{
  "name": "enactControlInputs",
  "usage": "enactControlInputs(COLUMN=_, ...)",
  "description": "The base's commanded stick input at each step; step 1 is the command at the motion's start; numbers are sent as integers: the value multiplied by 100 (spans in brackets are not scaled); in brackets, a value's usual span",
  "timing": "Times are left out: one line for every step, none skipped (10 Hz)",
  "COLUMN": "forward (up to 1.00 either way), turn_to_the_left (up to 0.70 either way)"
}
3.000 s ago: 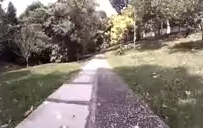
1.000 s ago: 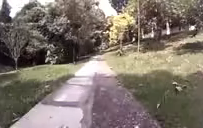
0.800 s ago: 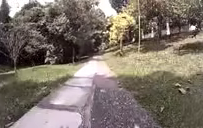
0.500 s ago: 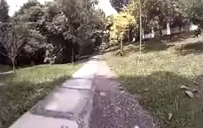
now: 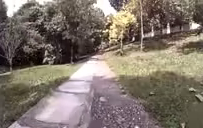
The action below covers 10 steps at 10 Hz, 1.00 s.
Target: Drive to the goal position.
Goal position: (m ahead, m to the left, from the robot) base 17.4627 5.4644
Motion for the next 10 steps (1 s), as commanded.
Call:
enactControlInputs(forward=45, turn_to_the_left=0)
enactControlInputs(forward=45, turn_to_the_left=0)
enactControlInputs(forward=45, turn_to_the_left=0)
enactControlInputs(forward=45, turn_to_the_left=0)
enactControlInputs(forward=45, turn_to_the_left=0)
enactControlInputs(forward=45, turn_to_the_left=0)
enactControlInputs(forward=45, turn_to_the_left=0)
enactControlInputs(forward=45, turn_to_the_left=0)
enactControlInputs(forward=45, turn_to_the_left=0)
enactControlInputs(forward=45, turn_to_the_left=0)
